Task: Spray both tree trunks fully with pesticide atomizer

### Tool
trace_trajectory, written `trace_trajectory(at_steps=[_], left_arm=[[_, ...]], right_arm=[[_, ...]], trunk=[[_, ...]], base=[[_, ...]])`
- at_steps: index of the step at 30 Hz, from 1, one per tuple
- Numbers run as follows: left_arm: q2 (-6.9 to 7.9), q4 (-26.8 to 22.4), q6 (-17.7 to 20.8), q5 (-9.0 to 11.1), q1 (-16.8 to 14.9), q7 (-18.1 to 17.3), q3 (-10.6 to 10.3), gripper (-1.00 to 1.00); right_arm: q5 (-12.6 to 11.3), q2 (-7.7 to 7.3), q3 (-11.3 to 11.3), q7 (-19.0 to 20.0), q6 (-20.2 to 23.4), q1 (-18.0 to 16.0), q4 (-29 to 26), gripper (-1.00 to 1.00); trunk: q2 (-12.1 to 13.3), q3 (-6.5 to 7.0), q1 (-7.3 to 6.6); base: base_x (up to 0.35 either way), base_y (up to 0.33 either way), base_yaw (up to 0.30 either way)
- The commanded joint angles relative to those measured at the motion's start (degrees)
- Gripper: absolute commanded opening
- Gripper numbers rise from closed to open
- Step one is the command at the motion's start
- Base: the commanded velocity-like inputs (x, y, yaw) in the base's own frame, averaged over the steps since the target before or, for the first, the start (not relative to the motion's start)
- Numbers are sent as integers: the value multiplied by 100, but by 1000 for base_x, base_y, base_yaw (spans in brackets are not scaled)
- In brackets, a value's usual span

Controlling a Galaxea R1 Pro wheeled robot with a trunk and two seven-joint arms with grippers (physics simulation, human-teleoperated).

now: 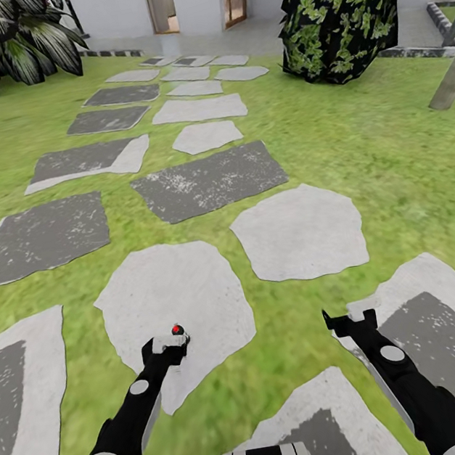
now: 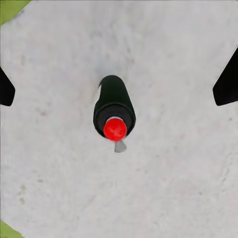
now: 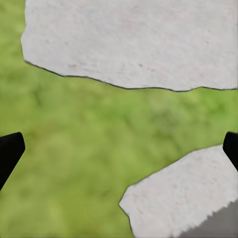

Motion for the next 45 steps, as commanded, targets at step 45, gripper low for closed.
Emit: trace_trajectory(at_steps=[45], left_arm=[[-52, -491, 327, 12, 84, 39, 23, 100]], right_arm=[[9, 1, 5, -6, 5, 0, -23, 100]], trunk=[[0, 0, 0]], base=[[100, 0, 0]])
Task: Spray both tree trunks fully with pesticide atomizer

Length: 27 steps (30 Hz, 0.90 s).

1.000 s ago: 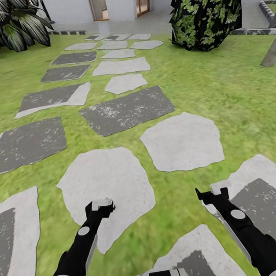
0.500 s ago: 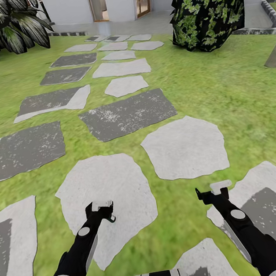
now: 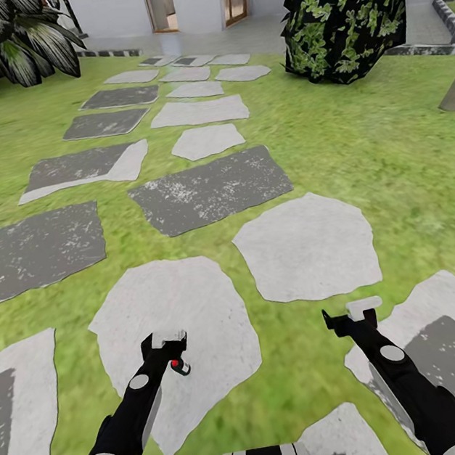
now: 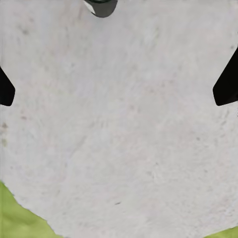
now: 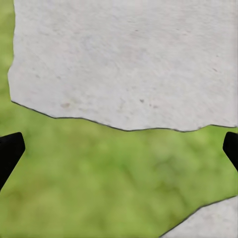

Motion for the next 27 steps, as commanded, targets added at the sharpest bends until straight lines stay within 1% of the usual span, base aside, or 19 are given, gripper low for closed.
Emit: trace_trajectory(at_steps=[1, 6, 18, 27], left_arm=[[-1, 0, -2, -1, 0, 3, -1, 100], [-5, 0, -15, 0, 0, 14, -3, 100], [-6, 0, -16, 2, 0, 15, -3, 100], [-6, -14, -22, 6, 6, -47, -3, 100]], right_arm=[[2, 0, 0, -1, -1, 0, 2, 100], [14, -13, 0, -2, 2, 0, 14, 100], [10, -27, 0, 5, 3, 0, 13, 100], [-8, -14, 0, 6, 3, 0, 1, 100]], trunk=[[0, 0, 0], [0, 0, 0], [0, 0, 0], [0, 0, 0]], base=[[4, 0, 0], [-24, -14, 0], [-196, -135, 0], [-30, -20, 0]])
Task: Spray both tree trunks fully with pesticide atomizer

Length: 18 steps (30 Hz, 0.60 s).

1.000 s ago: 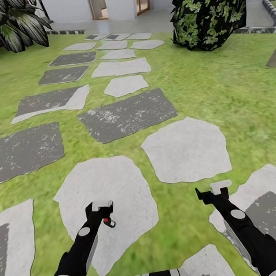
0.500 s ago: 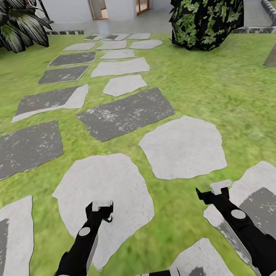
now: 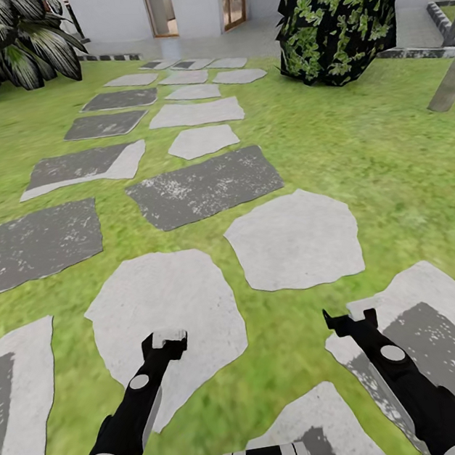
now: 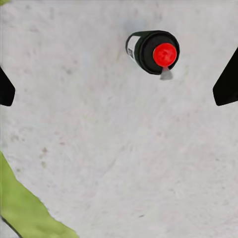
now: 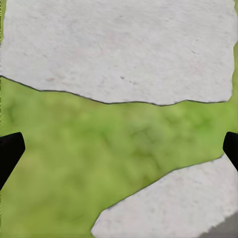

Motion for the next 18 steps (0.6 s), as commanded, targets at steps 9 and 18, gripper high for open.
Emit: trace_trajectory(at_steps=[9, 18], left_arm=[[0, 10, 4, 7, 2, -22, 15, 100], [5, 13, 4, 9, -2, -19, 25, 100]], right_arm=[[-2, 5, 0, 0, 0, 0, -19, 100], [-2, 11, 0, 0, 0, 0, -27, 100]], trunk=[[-9, -177, 18], [-21, -444, 41]], base=[[-1, -1, 20], [0, 0, 92]])
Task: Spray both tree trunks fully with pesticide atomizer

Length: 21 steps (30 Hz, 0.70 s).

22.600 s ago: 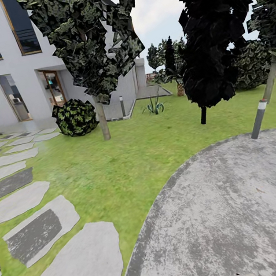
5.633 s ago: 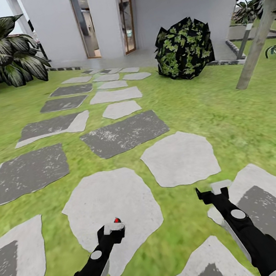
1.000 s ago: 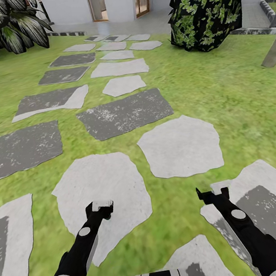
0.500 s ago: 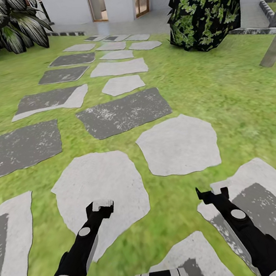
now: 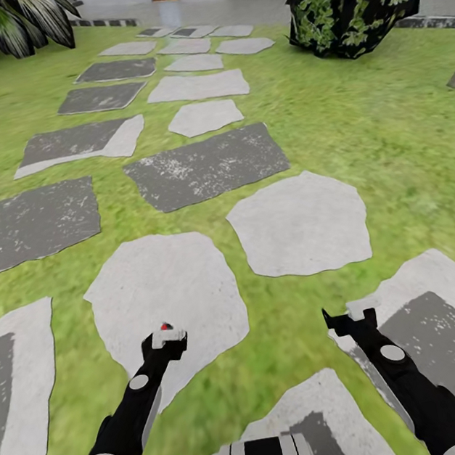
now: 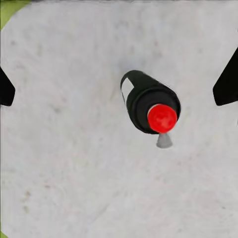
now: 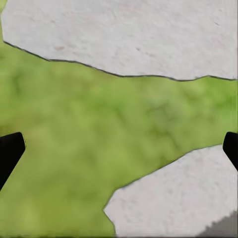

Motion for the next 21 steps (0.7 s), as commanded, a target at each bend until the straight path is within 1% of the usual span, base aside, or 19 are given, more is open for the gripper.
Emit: trace_trajectory(at_steps=[1, 6, 11, 14, 20, 21], left_arm=[[1, -2, 0, 0, -1, 0, 2, 100], [9, -6, 0, 0, -3, 15, 8, 100], [7, -19, 0, 0, -4, 43, 9, 100], [11, -30, -3, 0, -3, 48, 10, 100], [8, -31, -39, 5, -4, 45, 10, 100], [7, -27, -76, 7, -4, 45, 12, 100]], right_arm=[[0, 1, 0, 0, 0, 0, 0, 100], [0, 3, 0, 0, 0, 0, -1, 100], [-4, 3, 0, 0, 0, 0, -7, 100], [-2, 4, 0, 0, 0, 0, -9, 100], [-4, 3, 0, 0, 0, 0, -6, 100], [-2, 3, 2, 0, 0, 0, -4, 100]], trunk=[[-2, -31, 2], [-8, -181, 15], [-8, -215, 15], [-8, -221, 15], [-16, -358, 30], [-16, -362, 30]], base=[[0, 0, 105], [0, 0, 140], [0, 0, 161], [0, 0, 50], [0, 0, 9], [0, 0, 2]])
